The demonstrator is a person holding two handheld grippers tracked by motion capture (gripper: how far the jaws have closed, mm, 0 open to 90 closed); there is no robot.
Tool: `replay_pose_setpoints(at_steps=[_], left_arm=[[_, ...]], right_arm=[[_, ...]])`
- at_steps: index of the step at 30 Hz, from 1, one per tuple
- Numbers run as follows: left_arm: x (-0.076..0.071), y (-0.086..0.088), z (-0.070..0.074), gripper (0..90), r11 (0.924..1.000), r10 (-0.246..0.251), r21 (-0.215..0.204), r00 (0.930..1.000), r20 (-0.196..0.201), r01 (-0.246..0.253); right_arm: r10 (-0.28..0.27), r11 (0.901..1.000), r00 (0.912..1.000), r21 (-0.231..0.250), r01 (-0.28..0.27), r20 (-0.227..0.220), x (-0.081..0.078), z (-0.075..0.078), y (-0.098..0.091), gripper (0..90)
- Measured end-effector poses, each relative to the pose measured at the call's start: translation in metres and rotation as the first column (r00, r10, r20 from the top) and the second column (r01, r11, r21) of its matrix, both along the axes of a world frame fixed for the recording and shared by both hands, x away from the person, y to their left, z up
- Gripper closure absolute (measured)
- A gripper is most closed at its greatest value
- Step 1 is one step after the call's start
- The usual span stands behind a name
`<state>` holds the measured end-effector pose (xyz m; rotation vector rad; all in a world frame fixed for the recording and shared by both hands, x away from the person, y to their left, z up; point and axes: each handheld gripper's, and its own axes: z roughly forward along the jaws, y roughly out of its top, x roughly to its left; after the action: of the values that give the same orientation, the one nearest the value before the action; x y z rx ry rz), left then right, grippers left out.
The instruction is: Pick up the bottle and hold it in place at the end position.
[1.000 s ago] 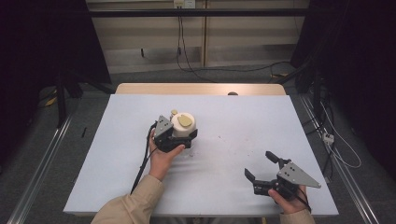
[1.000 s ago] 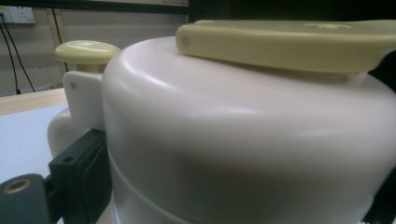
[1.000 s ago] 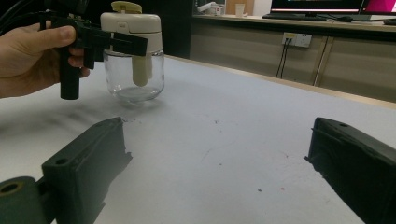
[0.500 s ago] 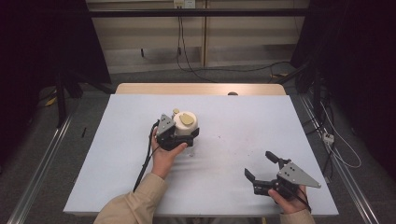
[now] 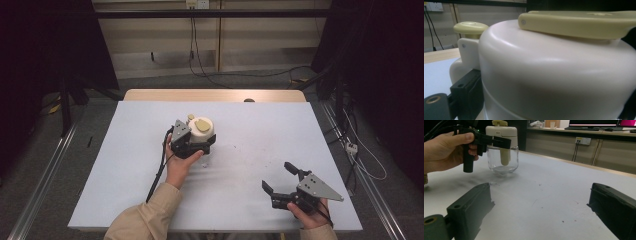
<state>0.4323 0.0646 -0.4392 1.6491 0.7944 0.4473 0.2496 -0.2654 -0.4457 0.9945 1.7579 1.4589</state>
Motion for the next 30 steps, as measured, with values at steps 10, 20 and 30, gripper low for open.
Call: replay_pose_setpoints(at_steps=[10, 20, 30], left_arm=[[0.003, -0.003, -0.004, 6.5, 0.9999, 0.011, 0.003, 0.9999, -0.004, -0.011], [0.006, -0.006, -0.007, 6.5, 0.9999, 0.014, 0.008, 0.9999, -0.009, -0.014], [0.009, -0.017, 0.0, 6.5, 0.9998, 0.002, 0.02, 1.0, 0.009, -0.002]], right_arm=[[0.003, 1.0, 1.0, 0.003, -0.003, 0.0, 0.0, 0.0, 0.0, 3.9], [0.002, 1.0, 1.0, 0.005, -0.002, -0.002, 0.001, 0.0, 0.0, 3.9], [0.002, 1.0, 1.0, 0.007, -0.002, -0.002, 0.0, 0.0, -0.001, 3.9]])
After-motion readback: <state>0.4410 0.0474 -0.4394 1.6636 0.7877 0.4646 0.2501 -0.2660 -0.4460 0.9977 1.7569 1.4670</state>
